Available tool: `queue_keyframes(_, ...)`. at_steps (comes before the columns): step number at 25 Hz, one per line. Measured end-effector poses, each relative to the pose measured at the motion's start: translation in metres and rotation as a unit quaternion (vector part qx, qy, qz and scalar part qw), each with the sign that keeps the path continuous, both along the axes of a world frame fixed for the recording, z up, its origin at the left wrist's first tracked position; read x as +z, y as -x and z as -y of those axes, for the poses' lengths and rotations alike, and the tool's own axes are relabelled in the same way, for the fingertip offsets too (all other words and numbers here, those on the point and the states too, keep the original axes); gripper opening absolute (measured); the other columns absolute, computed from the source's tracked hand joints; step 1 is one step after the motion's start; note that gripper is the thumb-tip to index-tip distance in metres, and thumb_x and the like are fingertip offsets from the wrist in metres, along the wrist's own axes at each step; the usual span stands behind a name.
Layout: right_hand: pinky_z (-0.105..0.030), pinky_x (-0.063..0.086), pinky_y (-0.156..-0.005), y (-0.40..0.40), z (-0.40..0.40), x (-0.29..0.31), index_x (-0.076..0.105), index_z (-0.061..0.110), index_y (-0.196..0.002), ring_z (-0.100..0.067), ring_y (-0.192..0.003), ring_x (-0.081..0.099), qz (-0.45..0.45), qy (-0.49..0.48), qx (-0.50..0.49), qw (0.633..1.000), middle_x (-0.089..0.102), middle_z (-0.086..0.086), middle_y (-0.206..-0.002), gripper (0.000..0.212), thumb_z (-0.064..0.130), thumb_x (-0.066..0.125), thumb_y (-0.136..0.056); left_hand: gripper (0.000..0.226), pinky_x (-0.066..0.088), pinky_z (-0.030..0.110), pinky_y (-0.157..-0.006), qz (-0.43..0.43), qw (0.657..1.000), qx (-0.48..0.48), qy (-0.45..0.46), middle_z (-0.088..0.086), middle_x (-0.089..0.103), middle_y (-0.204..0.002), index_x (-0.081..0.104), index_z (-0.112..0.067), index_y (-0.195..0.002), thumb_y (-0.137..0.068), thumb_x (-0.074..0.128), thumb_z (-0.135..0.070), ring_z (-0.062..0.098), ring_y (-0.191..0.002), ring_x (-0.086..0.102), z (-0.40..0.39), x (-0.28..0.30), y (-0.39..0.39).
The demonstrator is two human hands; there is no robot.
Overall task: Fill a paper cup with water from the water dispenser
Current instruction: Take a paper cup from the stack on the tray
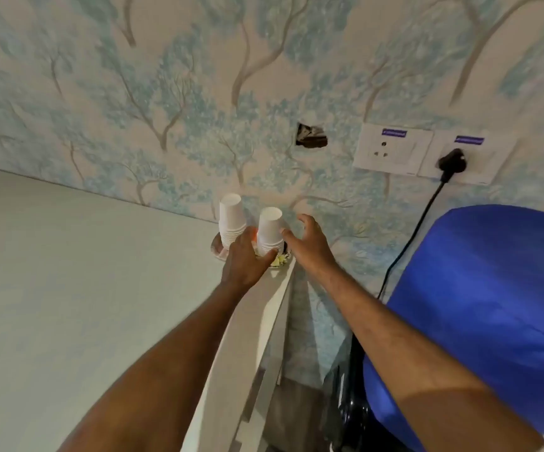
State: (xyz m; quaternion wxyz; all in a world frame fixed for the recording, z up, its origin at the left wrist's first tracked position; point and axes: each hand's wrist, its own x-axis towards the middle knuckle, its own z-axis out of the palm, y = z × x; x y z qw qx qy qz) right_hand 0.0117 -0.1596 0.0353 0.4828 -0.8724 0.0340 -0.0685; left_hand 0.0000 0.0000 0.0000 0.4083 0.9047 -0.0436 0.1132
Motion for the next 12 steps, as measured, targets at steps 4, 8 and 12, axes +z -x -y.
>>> queue_keyframes(4,-0.026,0.036,-0.1,-0.03,-0.009,-0.017,0.044,0.014,-0.153,-0.025,-0.142,0.05,-0.034,-0.057,-0.012,0.998,0.051,-0.009,-0.156,0.071,0.04,0.071,-0.092,0.07,0.054,0.049,-0.098,-0.04,0.998,-0.026,0.036,0.006,0.065,-0.133,0.053,-0.015,-0.135,-0.08,0.083,-0.046,0.026,-0.121,0.063,0.001,-0.012,-0.034)
queue_keyframes(8,-0.031,0.047,-0.105,-0.049,-0.024,-0.026,0.049,0.018,-0.148,-0.021,-0.136,0.056,-0.017,-0.088,-0.01,0.996,0.058,-0.006,-0.149,0.077,0.047,0.08,-0.083,0.073,0.057,0.048,-0.096,-0.04,0.998,-0.035,0.046,0.005,0.068,-0.128,0.056,-0.015,-0.134,-0.076,0.087,-0.046,0.024,-0.117,0.067,0.004,-0.022,-0.058)
queue_keyframes(12,-0.043,0.056,-0.104,-0.06,-0.033,-0.033,0.057,0.024,-0.138,-0.018,-0.123,0.064,0.002,-0.092,0.001,0.996,0.067,0.001,-0.135,0.07,0.051,0.082,-0.078,0.071,0.057,0.04,-0.098,-0.018,0.998,-0.027,0.053,0.004,0.068,-0.133,0.056,-0.018,-0.136,-0.076,0.089,-0.035,0.019,-0.121,0.065,0.01,-0.032,-0.07)
